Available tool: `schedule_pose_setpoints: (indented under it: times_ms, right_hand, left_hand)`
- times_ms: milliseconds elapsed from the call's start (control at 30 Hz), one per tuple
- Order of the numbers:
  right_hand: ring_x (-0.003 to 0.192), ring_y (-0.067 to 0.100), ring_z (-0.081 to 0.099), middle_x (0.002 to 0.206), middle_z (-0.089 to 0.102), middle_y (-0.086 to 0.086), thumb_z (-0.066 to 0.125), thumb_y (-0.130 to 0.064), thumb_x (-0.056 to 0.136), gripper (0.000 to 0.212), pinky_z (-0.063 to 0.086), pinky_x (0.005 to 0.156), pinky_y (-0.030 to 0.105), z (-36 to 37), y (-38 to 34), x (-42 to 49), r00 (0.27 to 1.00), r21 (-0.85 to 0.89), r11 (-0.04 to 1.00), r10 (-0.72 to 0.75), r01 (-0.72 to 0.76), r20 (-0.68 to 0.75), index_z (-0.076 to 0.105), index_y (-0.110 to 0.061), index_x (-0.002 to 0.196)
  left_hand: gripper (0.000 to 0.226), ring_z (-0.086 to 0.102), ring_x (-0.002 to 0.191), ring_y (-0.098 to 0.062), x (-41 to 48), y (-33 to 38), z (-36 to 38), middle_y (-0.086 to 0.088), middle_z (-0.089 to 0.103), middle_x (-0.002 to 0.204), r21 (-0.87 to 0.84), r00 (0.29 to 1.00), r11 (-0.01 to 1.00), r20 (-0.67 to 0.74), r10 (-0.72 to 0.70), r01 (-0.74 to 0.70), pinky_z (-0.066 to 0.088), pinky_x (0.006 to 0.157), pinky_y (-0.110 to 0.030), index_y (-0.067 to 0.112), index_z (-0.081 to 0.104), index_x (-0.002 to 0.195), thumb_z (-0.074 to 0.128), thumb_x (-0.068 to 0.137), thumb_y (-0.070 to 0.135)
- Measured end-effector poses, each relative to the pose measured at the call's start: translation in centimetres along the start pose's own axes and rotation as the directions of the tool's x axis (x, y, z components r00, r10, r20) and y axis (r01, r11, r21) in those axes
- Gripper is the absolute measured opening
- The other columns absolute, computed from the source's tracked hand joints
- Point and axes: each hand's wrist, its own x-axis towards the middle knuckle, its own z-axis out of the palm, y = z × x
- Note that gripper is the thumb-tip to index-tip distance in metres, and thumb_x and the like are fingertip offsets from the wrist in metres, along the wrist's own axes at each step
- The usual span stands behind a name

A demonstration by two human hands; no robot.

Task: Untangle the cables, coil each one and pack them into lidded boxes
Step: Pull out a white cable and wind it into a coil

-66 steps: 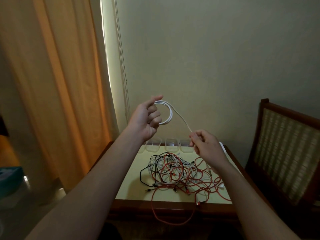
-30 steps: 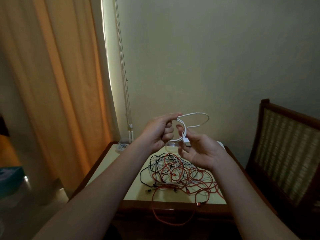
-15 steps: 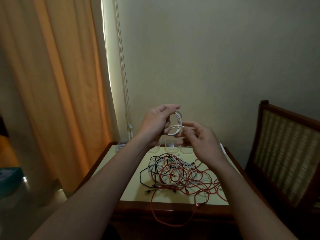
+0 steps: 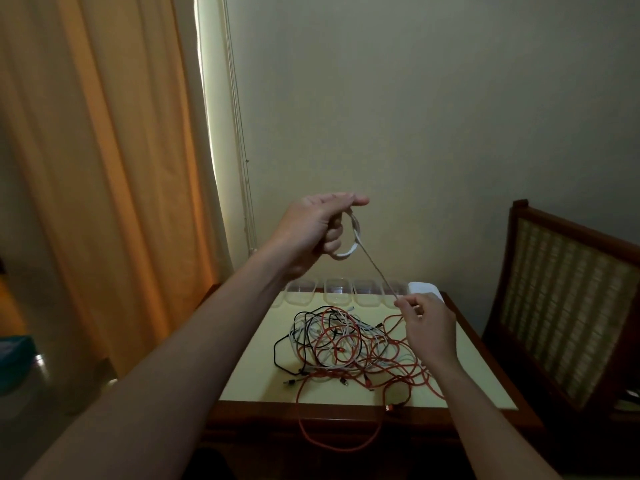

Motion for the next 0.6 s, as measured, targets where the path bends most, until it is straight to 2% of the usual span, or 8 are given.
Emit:
schedule_pose_setpoints:
  times_ms: [100, 200, 267, 333, 400, 467, 533, 600]
  right_hand:
    - [0.084, 0.014, 0.061, 0.087, 0.061, -0.006, 0.07, -0.019, 0.094, 0.009, 0.048, 0.071, 0.029, 0.0, -0.3, 0.0, 0.997, -0.074, 0.994, -0.081, 0.079, -0.015, 0.078, -0.015, 0.094]
    - [0.076, 0.008, 0.061, 0.081, 0.065, -0.006, 0.069, -0.015, 0.094, 0.009, 0.047, 0.068, 0.02, 0.0, -1.3, -0.2, 0.989, -0.096, 0.985, -0.145, 0.145, 0.004, 0.078, -0.013, 0.094]
    - [0.071, 0.006, 0.065, 0.078, 0.069, -0.006, 0.066, -0.016, 0.096, 0.01, 0.046, 0.062, 0.015, 0.1, -2.0, -0.3, 0.996, -0.007, 0.997, -0.081, 0.081, 0.028, 0.076, -0.015, 0.094]
    - [0.067, 0.005, 0.069, 0.076, 0.072, -0.002, 0.063, -0.017, 0.099, 0.01, 0.049, 0.059, 0.011, 0.4, -2.9, -0.5, 0.993, 0.188, 0.979, 0.058, -0.076, 0.1, 0.072, -0.014, 0.096]
    - [0.07, 0.011, 0.072, 0.081, 0.074, 0.007, 0.06, -0.013, 0.101, 0.012, 0.054, 0.063, 0.016, 0.6, -4.1, -0.7, 0.961, 0.463, 0.846, 0.19, -0.264, 0.201, 0.07, -0.005, 0.102]
    - [0.074, 0.016, 0.073, 0.087, 0.073, 0.014, 0.058, -0.006, 0.1, 0.011, 0.058, 0.068, 0.022, 0.5, -5.7, -0.9, 0.913, 0.697, 0.59, 0.27, -0.408, 0.306, 0.066, 0.001, 0.103]
    - [0.077, 0.019, 0.075, 0.089, 0.073, 0.017, 0.057, -0.002, 0.099, 0.006, 0.06, 0.069, 0.023, 0.3, -7.2, -1.0, 0.867, 0.811, 0.328, 0.307, -0.484, 0.394, 0.062, 0.003, 0.101]
    - [0.077, 0.02, 0.075, 0.085, 0.075, 0.016, 0.058, 0.0, 0.098, 0.002, 0.06, 0.067, 0.023, -0.1, -8.3, -0.9, 0.837, 0.85, 0.143, 0.317, -0.506, 0.445, 0.059, 0.001, 0.099]
  left_hand:
    - [0.018, 0.02, 0.037, -0.002, -0.1, -0.6, 0.4, 0.009, 0.024, 0.052, -0.127, 0.998, 0.99, 0.005, -0.063, 0.063, 0.014, 0.035, -0.015, 0.003, 0.068, 0.108, 0.055, 0.1, 0.012]
    - [0.016, 0.018, 0.033, 0.0, 0.1, -0.8, 0.4, 0.011, 0.021, 0.046, -0.289, 0.992, 0.949, -0.002, -0.128, 0.122, 0.012, 0.031, -0.014, 0.005, 0.067, 0.104, 0.053, 0.099, 0.01]
    - [0.015, 0.018, 0.031, 0.0, 0.1, -0.9, 0.3, 0.011, 0.02, 0.044, -0.383, 0.986, 0.911, -0.004, -0.169, 0.155, 0.011, 0.03, -0.014, 0.007, 0.067, 0.101, 0.052, 0.1, 0.011]
    - [0.015, 0.018, 0.029, -0.001, 0.1, -1.1, 0.3, 0.011, 0.02, 0.042, -0.452, 0.979, 0.874, -0.008, -0.203, 0.178, 0.01, 0.03, -0.014, 0.009, 0.066, 0.099, 0.051, 0.101, 0.012]
    - [0.015, 0.019, 0.027, -0.002, 0.1, -1.4, 0.4, 0.01, 0.019, 0.04, -0.499, 0.975, 0.845, -0.005, -0.224, 0.192, 0.01, 0.029, -0.015, 0.01, 0.065, 0.099, 0.05, 0.101, 0.013]
    - [0.017, 0.019, 0.027, -0.003, 0.1, -1.6, 0.4, 0.01, 0.019, 0.04, -0.529, 0.972, 0.825, -0.001, -0.233, 0.197, 0.01, 0.029, -0.015, 0.01, 0.065, 0.097, 0.049, 0.101, 0.013]
    - [0.018, 0.019, 0.026, -0.003, 0.1, -1.8, 0.3, 0.01, 0.02, 0.04, -0.551, 0.971, 0.809, 0.004, -0.239, 0.202, 0.01, 0.029, -0.015, 0.01, 0.066, 0.097, 0.049, 0.102, 0.014]
    - [0.019, 0.019, 0.026, -0.004, 0.1, -1.8, 0.4, 0.009, 0.019, 0.039, -0.564, 0.97, 0.8, 0.006, -0.244, 0.205, 0.01, 0.029, -0.015, 0.01, 0.066, 0.097, 0.048, 0.102, 0.014]
